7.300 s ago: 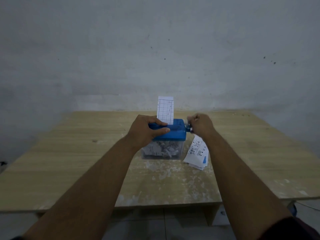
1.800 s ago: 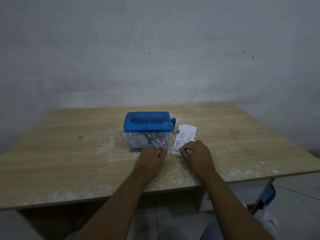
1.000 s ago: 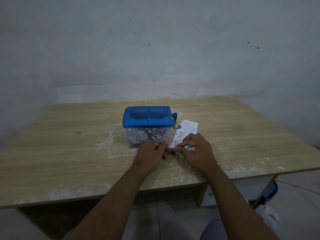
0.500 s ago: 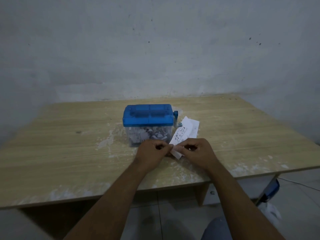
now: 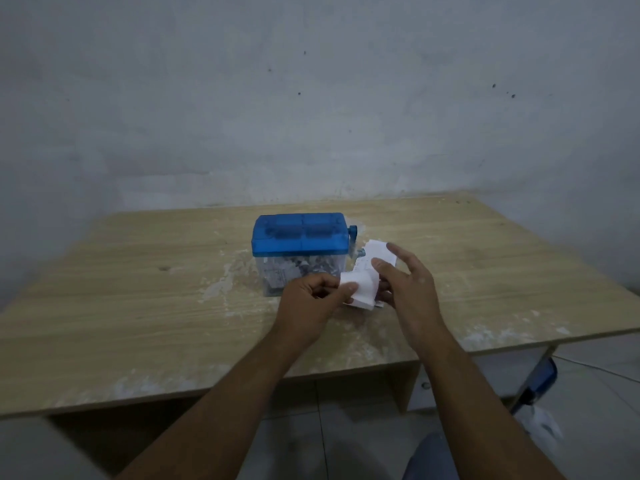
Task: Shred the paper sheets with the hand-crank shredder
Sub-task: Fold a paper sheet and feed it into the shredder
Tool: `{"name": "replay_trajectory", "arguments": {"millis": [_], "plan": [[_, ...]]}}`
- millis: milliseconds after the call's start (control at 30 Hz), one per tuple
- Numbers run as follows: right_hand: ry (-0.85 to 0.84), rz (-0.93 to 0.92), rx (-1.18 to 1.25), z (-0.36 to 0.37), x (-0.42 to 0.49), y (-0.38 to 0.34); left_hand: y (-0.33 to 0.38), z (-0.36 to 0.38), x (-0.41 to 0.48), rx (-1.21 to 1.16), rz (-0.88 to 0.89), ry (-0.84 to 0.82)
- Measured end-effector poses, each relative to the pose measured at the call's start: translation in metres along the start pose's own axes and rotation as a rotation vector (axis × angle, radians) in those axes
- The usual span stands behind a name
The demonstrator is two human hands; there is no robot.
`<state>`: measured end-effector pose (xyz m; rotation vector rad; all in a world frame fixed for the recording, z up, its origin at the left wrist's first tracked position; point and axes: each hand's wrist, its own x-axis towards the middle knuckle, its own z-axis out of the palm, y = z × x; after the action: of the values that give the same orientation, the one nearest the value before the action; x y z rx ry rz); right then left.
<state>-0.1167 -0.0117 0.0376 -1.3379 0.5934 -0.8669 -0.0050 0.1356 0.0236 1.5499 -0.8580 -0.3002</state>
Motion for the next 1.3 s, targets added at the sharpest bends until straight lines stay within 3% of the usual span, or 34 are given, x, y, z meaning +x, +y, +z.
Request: {"name": "replay_trajectory", "arguments": {"millis": [167, 300, 533, 833, 1300], "plan": [[-0.123, -0.17, 0.046, 0.013, 0.003, -0.059, 0.028, -0.006, 0.02, 0.042, 0.073, -0.032], [-0.222, -0.261, -0.057, 0.026, 0.018, -0.096, 0.056, -0.027, 0.047, -0.059, 0.163, 0.076], [-0.277, -0.373, -0.267, 0.059, 0.048, -0.13, 0.087, -0.071, 0.083, 0.114, 0.384, 0.178], [-0.299, -0.427, -0.525, 0.096, 0.079, -0.133, 0.088, -0.103, 0.113, 0.349, 0.37, 0.199], [-0.322, -0.371, -0.555, 0.107, 0.09, -0.099, 0.047, -0.106, 0.108, 0.289, 0.258, 0.181]]}}
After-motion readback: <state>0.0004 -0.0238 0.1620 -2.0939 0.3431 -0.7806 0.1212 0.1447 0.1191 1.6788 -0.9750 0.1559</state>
